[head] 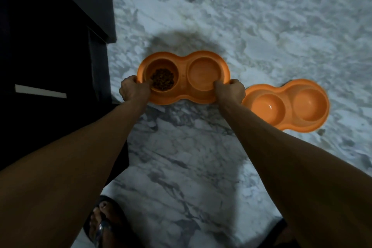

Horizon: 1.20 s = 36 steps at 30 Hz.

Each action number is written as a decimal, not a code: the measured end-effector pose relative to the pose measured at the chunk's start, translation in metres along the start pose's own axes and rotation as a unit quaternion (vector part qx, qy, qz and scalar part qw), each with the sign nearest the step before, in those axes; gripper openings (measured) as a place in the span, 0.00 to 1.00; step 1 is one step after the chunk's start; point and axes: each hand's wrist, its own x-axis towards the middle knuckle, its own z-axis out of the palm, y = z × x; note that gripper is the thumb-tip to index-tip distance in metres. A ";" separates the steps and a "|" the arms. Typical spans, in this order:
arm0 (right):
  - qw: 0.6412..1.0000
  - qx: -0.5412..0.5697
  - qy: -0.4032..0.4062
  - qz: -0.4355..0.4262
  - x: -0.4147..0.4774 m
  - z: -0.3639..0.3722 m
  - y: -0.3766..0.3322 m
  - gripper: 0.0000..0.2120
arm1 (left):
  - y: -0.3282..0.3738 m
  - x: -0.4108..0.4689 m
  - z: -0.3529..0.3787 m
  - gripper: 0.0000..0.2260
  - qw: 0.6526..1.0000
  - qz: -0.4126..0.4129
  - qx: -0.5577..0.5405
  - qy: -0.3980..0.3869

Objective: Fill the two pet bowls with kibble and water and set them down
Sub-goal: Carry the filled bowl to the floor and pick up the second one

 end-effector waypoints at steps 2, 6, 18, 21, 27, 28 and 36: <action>1.000 0.000 -0.005 0.005 0.001 0.001 0.004 0.16 | -0.002 -0.001 0.000 0.12 1.000 -0.002 0.001 -0.003; 1.000 0.004 -0.005 0.002 0.002 0.005 0.012 0.22 | -0.005 -0.002 0.003 0.11 1.000 -0.013 0.007 -0.013; 0.999 0.002 0.010 -0.043 0.003 -0.076 0.009 0.24 | 0.018 -0.075 0.032 0.32 0.996 -0.032 0.038 0.079; 0.999 -0.002 0.027 -0.046 0.015 -0.123 0.013 0.22 | 0.029 -0.113 0.061 0.29 0.997 -0.021 0.007 0.076; 0.992 -0.084 0.088 -0.029 0.058 -0.211 0.048 0.21 | 0.033 -0.189 0.143 0.24 0.999 -0.013 -0.031 -0.018; 0.991 -0.101 0.089 -0.013 0.066 -0.222 0.057 0.21 | 0.031 -0.199 0.158 0.25 0.999 -0.016 -0.024 -0.044; 0.995 -0.085 0.040 0.035 0.102 -0.252 0.110 0.26 | 0.005 -0.222 0.214 0.29 0.993 -0.037 0.056 -0.097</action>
